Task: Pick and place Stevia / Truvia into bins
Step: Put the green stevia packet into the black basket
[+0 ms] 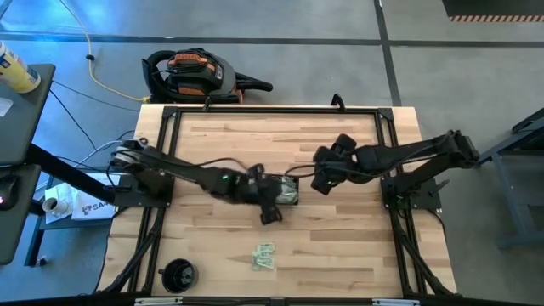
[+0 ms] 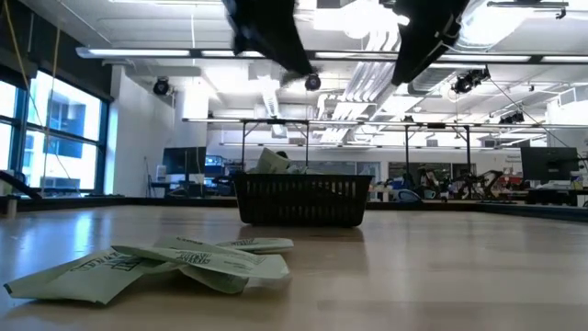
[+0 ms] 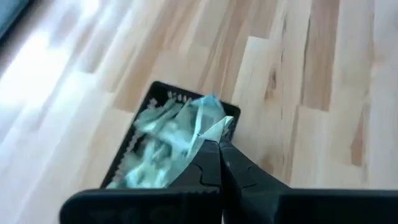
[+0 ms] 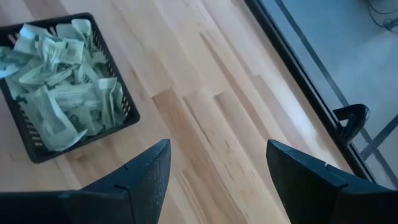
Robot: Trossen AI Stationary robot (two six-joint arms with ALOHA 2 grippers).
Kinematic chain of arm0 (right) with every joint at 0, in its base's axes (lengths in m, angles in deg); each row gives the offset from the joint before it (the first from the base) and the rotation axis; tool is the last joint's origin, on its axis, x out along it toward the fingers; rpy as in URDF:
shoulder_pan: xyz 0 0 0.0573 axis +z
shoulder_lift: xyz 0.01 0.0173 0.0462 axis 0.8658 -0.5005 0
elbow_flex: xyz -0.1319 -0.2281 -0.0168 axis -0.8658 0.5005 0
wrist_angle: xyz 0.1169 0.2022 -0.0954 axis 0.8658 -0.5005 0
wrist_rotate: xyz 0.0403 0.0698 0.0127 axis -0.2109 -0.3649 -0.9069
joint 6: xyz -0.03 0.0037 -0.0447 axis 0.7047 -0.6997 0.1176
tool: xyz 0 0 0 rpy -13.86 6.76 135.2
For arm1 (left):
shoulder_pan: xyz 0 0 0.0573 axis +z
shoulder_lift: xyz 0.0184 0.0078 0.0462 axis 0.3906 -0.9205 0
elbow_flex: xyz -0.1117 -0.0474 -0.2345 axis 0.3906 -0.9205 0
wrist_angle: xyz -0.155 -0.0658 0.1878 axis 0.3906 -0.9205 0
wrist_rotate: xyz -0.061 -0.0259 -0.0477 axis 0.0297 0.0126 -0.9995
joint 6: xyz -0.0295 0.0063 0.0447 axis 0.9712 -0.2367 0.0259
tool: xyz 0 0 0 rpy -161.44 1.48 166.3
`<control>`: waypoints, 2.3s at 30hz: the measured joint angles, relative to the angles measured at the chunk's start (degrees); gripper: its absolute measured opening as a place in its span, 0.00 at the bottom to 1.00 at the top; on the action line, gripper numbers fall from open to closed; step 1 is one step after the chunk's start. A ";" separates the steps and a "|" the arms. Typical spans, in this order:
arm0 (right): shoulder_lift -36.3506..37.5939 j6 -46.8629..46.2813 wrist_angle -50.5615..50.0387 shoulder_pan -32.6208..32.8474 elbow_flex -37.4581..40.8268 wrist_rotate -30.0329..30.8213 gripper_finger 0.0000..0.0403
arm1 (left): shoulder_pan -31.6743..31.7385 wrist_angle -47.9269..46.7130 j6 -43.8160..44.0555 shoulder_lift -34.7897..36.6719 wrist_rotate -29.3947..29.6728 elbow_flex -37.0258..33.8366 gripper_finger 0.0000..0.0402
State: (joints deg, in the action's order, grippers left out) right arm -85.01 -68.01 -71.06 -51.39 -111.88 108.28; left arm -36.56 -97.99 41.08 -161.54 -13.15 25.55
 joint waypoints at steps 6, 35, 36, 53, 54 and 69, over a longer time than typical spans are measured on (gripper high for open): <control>0.14 -1.64 0.05 0.04 0.00 -0.33 0.63 | 8.85 1.89 -1.21 -7.73 -6.97 -0.33 0.13; -19.69 11.07 28.41 10.16 0.02 -29.76 0.63 | -18.00 -25.47 34.52 1.05 -1.22 -4.41 0.56; -21.28 11.04 31.14 10.88 0.02 -30.12 0.63 | -19.55 -25.48 38.21 1.05 -1.12 -5.07 0.55; -37.16 9.22 58.87 16.50 0.00 -26.87 0.62 | -29.61 -25.89 62.90 1.00 4.92 -6.67 0.53; -37.75 9.38 58.97 16.50 0.00 -26.30 0.61 | -29.61 -25.87 62.90 1.00 4.94 -6.67 0.53; -40.42 11.01 61.39 13.36 -0.10 -27.11 0.03 | -29.59 -29.05 62.86 1.00 5.77 -6.67 0.53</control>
State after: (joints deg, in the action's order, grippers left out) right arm -125.43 -57.00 -9.67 -38.03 -111.97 81.17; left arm -66.15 -127.04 103.94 -160.54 -7.38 18.87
